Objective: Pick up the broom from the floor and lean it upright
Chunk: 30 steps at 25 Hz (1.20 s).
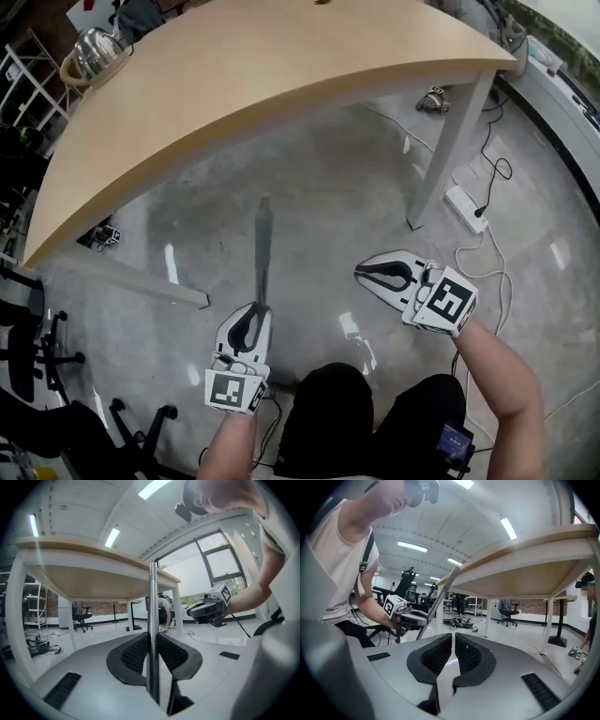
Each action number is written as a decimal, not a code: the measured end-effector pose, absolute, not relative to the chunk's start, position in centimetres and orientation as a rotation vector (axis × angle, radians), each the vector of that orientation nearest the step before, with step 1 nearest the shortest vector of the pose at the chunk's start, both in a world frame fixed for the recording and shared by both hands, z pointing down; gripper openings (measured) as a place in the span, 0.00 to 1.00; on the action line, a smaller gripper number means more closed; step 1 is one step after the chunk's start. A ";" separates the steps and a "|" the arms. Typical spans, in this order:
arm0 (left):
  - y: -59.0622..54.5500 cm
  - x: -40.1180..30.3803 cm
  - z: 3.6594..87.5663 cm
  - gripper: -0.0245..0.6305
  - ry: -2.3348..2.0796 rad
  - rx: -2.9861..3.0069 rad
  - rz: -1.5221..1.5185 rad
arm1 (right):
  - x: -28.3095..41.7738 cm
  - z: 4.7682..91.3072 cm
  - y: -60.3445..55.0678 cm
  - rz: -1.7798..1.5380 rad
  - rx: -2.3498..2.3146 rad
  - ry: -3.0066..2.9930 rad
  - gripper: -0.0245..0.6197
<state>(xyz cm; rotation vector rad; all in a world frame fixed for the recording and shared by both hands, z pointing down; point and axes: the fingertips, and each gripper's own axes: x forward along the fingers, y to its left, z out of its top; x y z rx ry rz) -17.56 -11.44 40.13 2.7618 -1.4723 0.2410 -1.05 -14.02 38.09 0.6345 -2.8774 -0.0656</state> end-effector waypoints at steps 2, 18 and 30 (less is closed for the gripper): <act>-11.7 -18.3 39.4 0.15 -1.527 2.722 0.194 | -1.5 37.1 -13.6 -0.080 0.610 -2.904 0.09; -14.7 -22.2 34.8 0.15 -1.996 2.379 -0.119 | -0.2 35.4 -14.6 -0.127 0.614 -2.929 0.09; -17.5 -25.0 34.6 0.16 -2.129 2.239 -0.206 | 0.4 36.2 -15.3 -0.144 0.620 -2.912 0.09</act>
